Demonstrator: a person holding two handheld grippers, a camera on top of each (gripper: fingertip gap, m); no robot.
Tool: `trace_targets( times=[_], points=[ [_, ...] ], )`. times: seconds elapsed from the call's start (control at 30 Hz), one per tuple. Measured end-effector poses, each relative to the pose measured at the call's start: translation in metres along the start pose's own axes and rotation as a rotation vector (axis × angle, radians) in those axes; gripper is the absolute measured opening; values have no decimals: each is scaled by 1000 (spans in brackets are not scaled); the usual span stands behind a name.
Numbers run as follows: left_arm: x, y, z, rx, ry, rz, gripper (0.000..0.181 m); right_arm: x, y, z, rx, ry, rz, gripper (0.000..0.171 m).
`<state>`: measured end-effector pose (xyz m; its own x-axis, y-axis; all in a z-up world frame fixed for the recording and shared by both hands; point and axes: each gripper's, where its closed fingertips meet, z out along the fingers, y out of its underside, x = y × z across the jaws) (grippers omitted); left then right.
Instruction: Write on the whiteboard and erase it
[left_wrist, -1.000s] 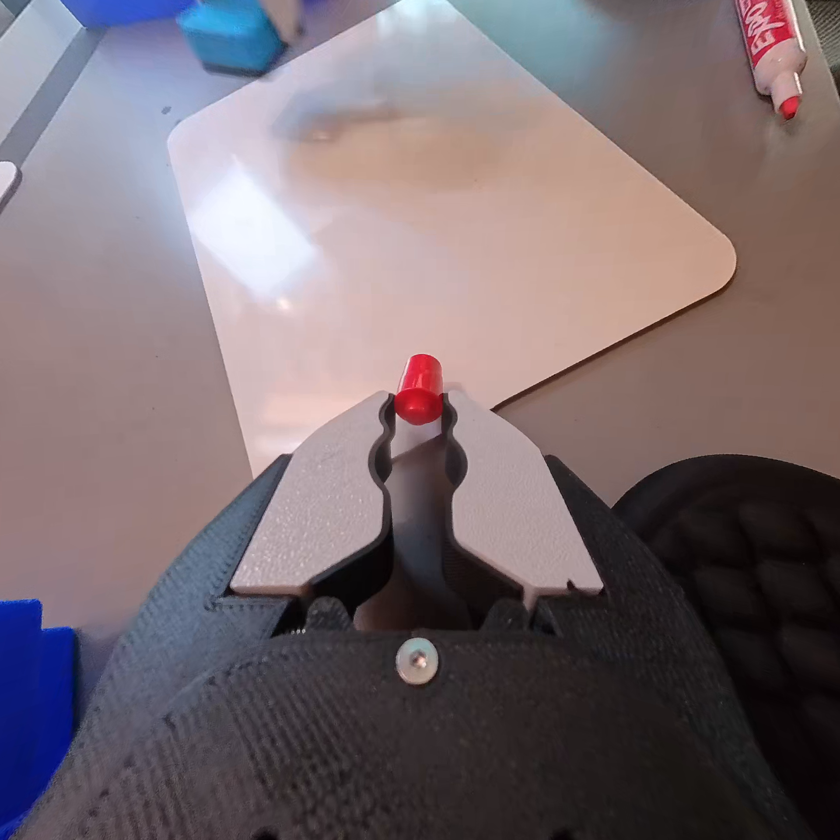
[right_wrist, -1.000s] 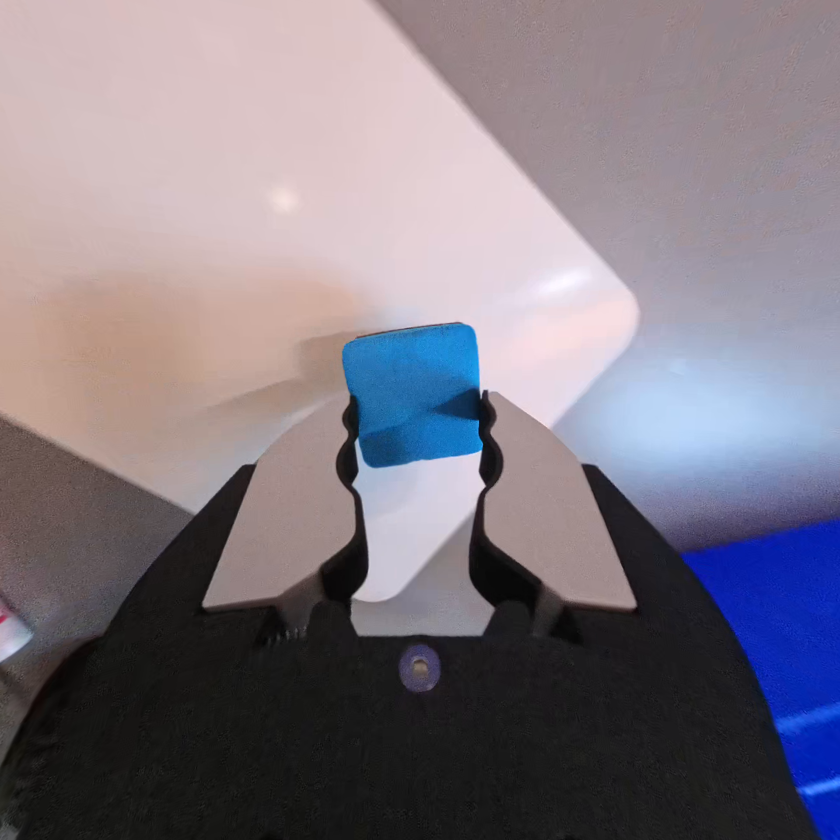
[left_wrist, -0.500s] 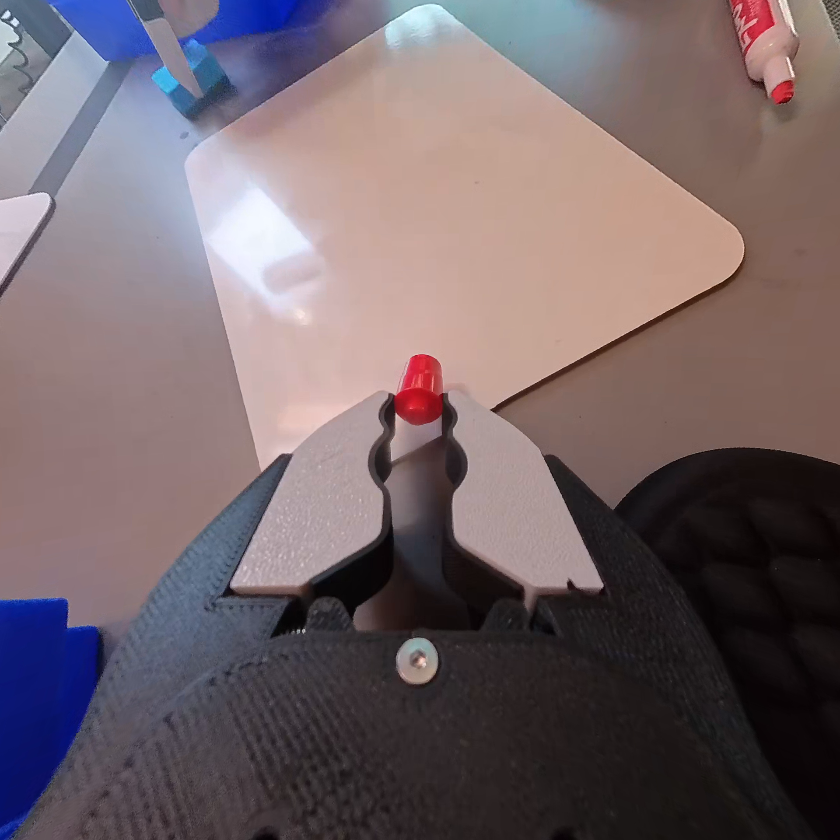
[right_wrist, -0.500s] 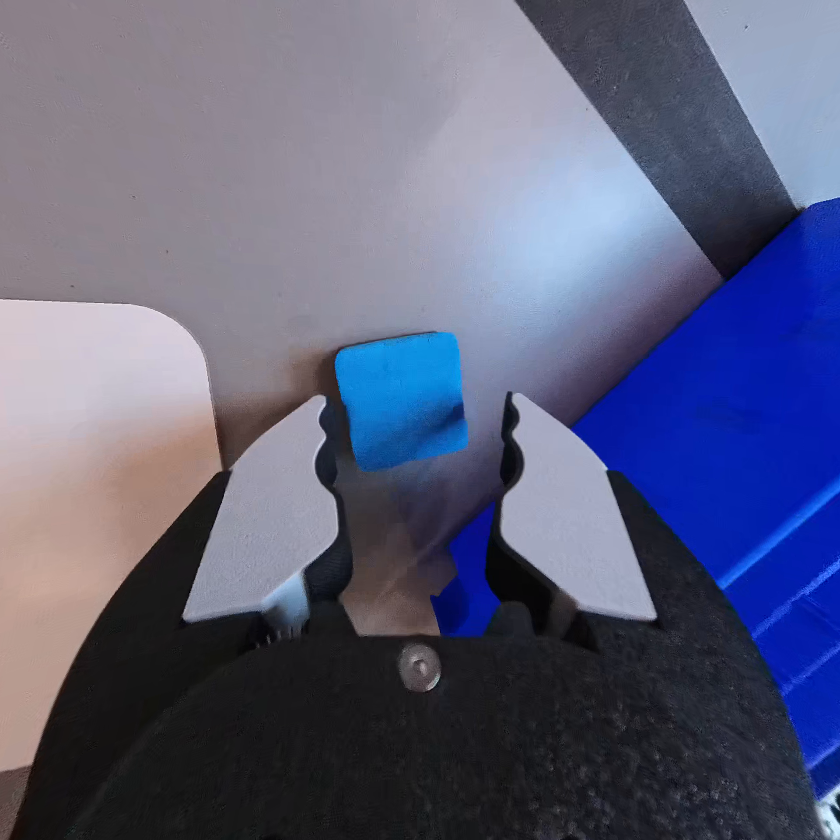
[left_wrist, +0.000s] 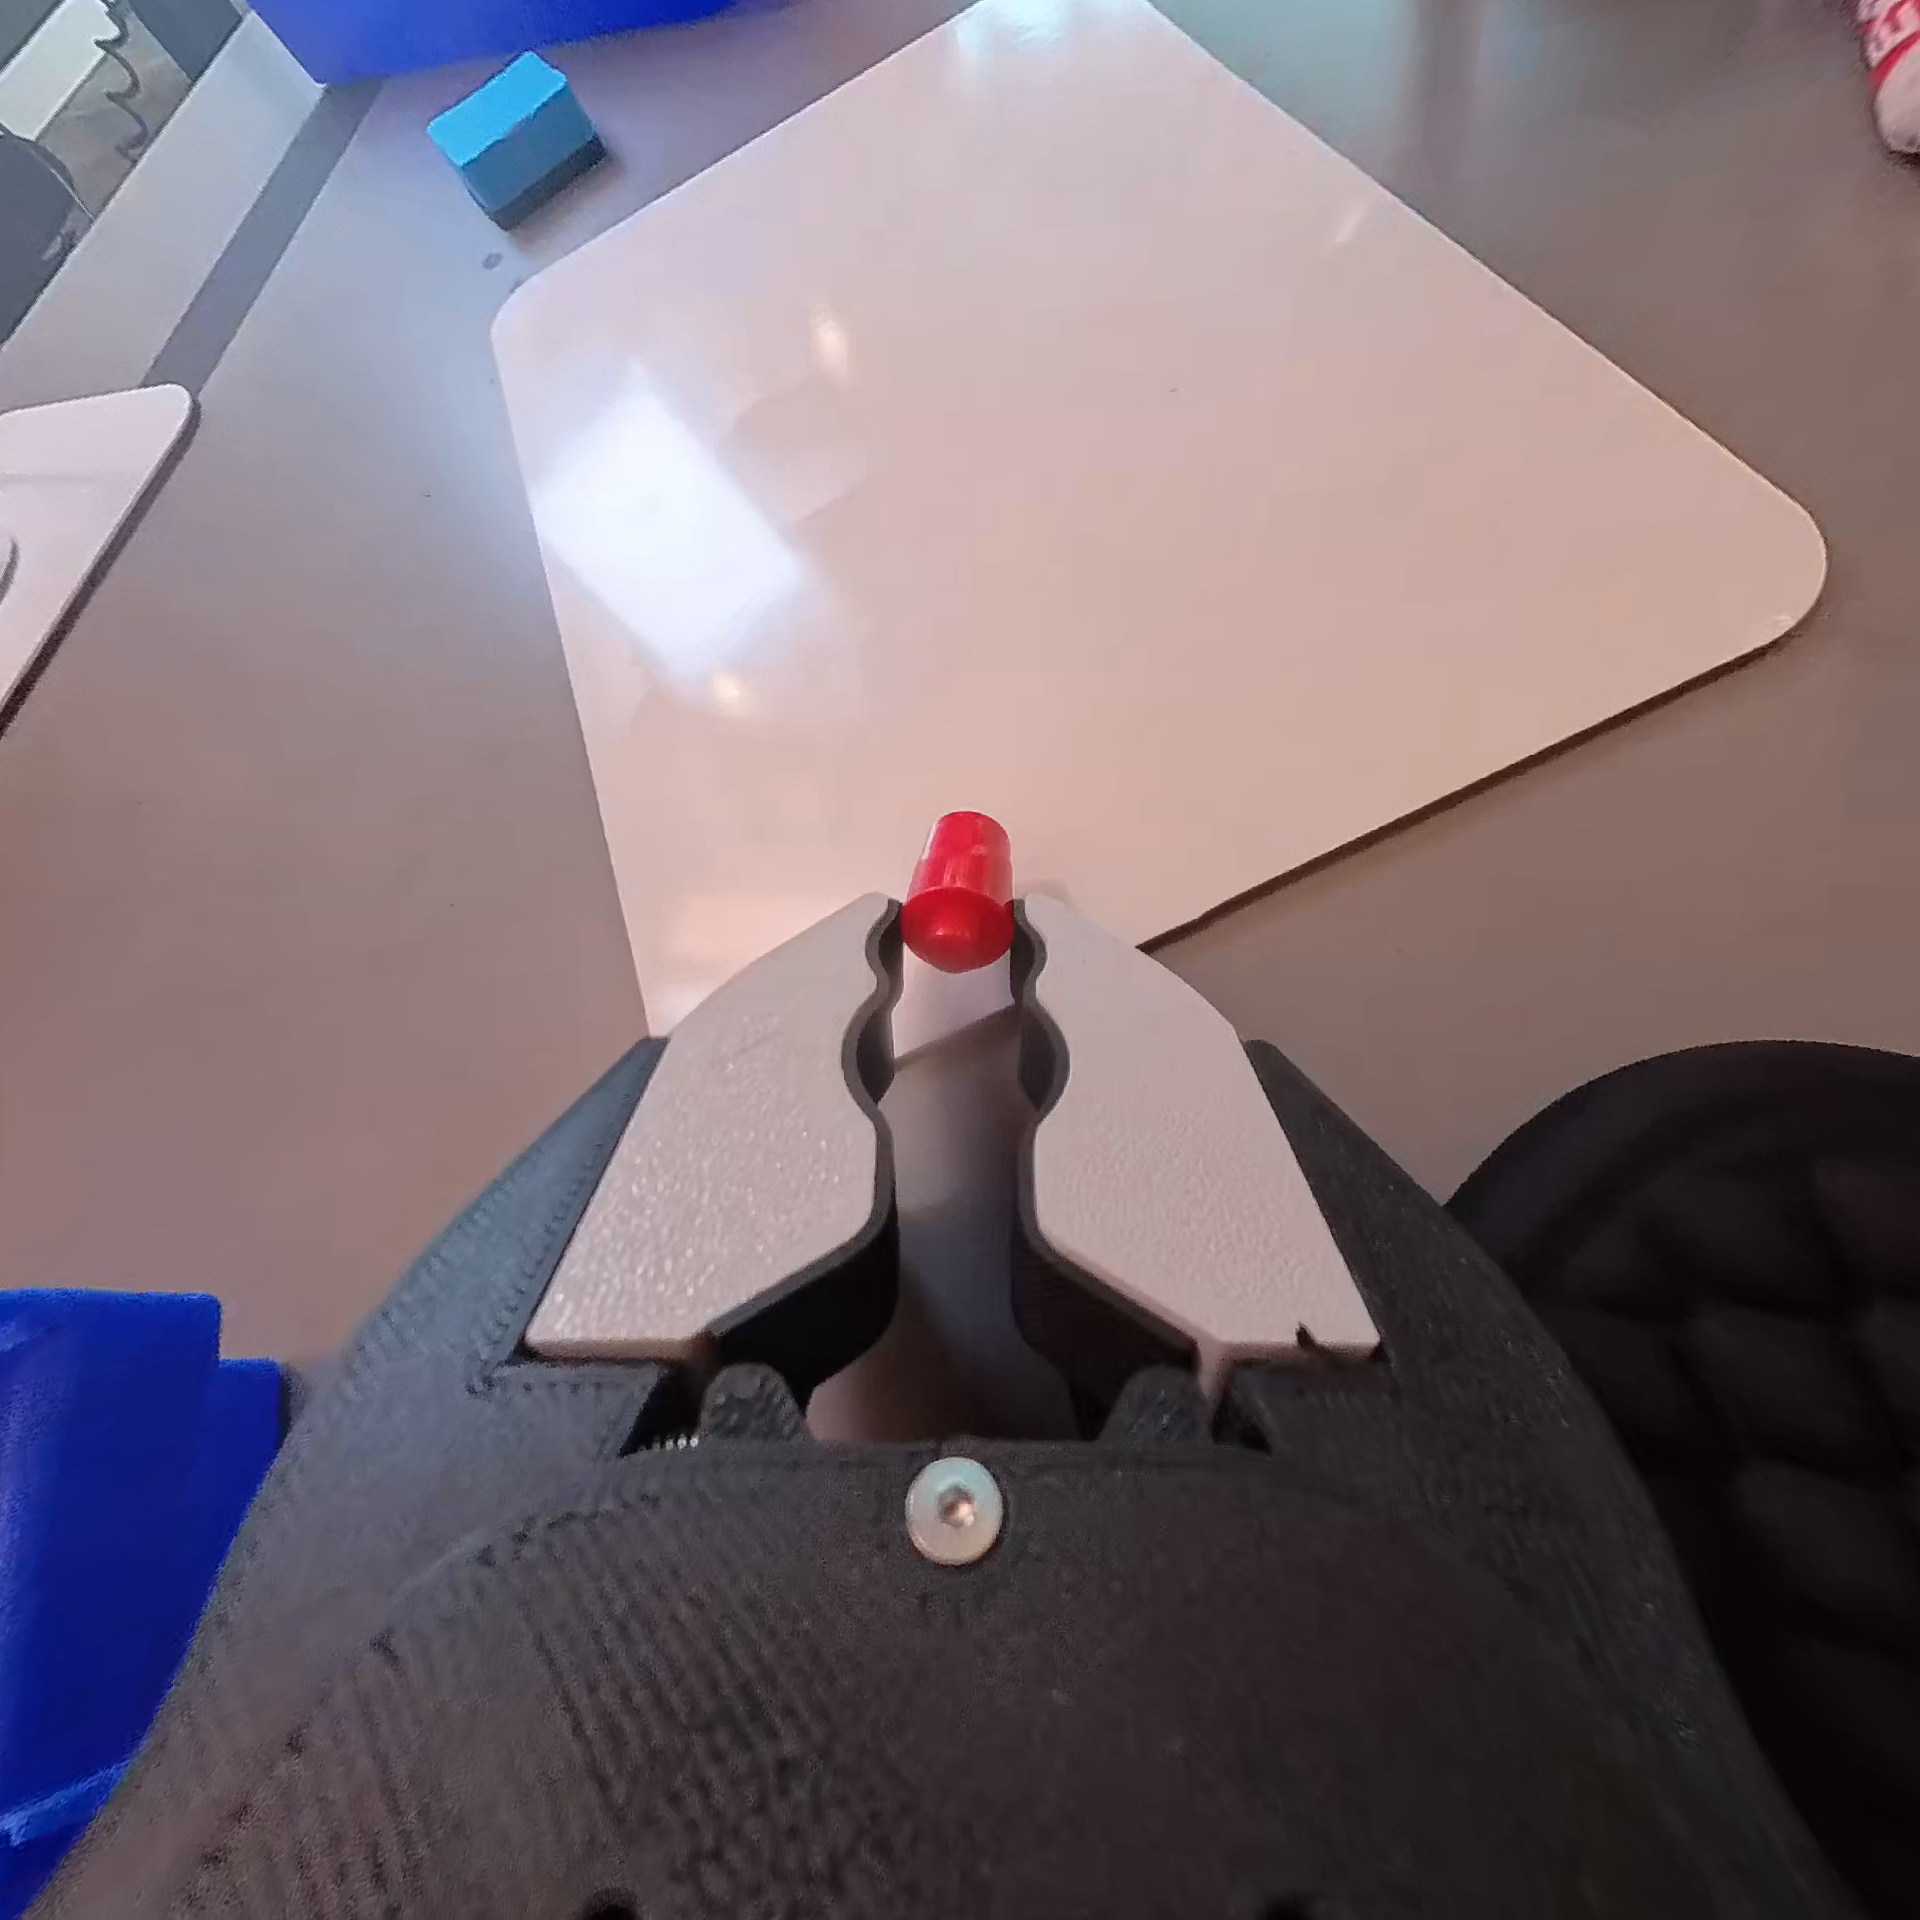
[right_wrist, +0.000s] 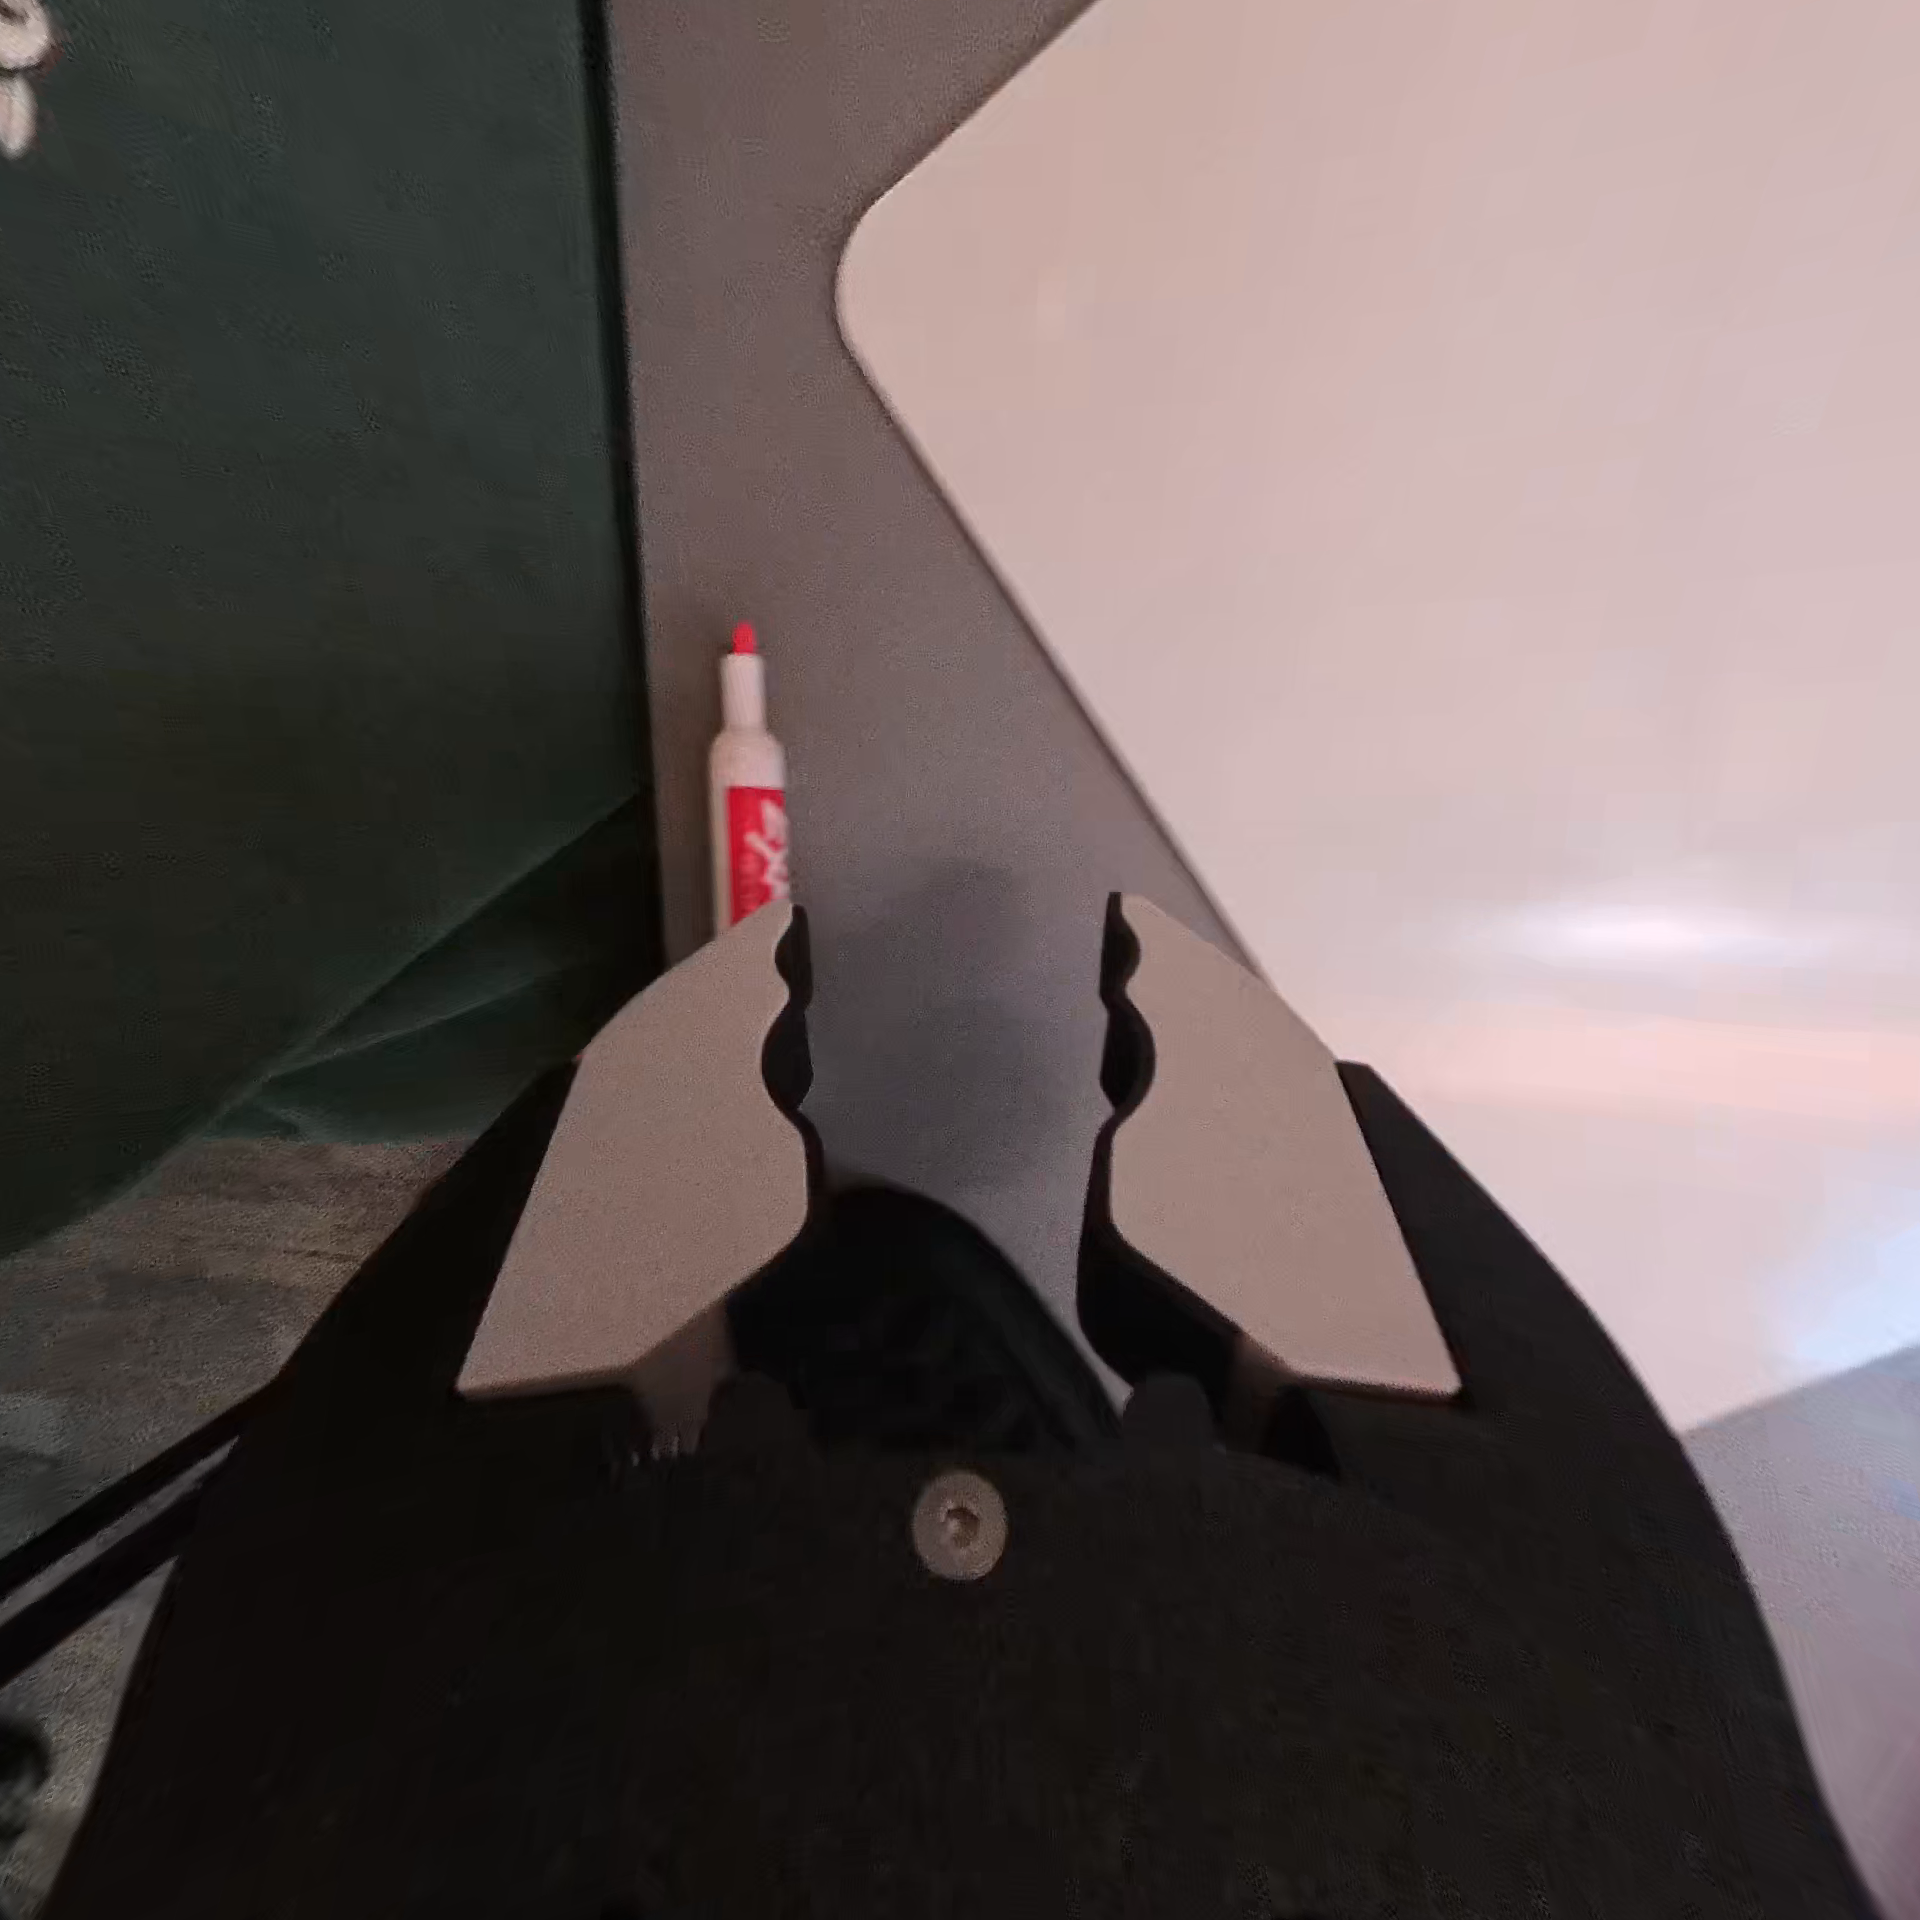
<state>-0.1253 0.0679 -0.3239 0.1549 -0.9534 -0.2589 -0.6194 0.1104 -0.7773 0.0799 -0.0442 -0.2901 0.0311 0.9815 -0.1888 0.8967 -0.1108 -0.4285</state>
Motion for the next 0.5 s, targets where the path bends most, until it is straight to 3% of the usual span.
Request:
trace_targets(
  times=[0.13, 0.27, 0.33, 0.5],
  points=[
    [-1, -1, 0, 2, -19, 12, 20, -39, 29, 15, -22, 31, 76, 53],
    [2, -8, 1, 35, -10, 10, 20, -47, 45, 37, -32, 159, 66, 46],
    [8, -17, 1, 73, 9, 11, 19, -40, 39, 38, 13, 252, -2, 20],
    [22, -45, -1, 175, 33, 58, 20, -25, 17, 22, 107, 286, -39, 19]
  ],
)
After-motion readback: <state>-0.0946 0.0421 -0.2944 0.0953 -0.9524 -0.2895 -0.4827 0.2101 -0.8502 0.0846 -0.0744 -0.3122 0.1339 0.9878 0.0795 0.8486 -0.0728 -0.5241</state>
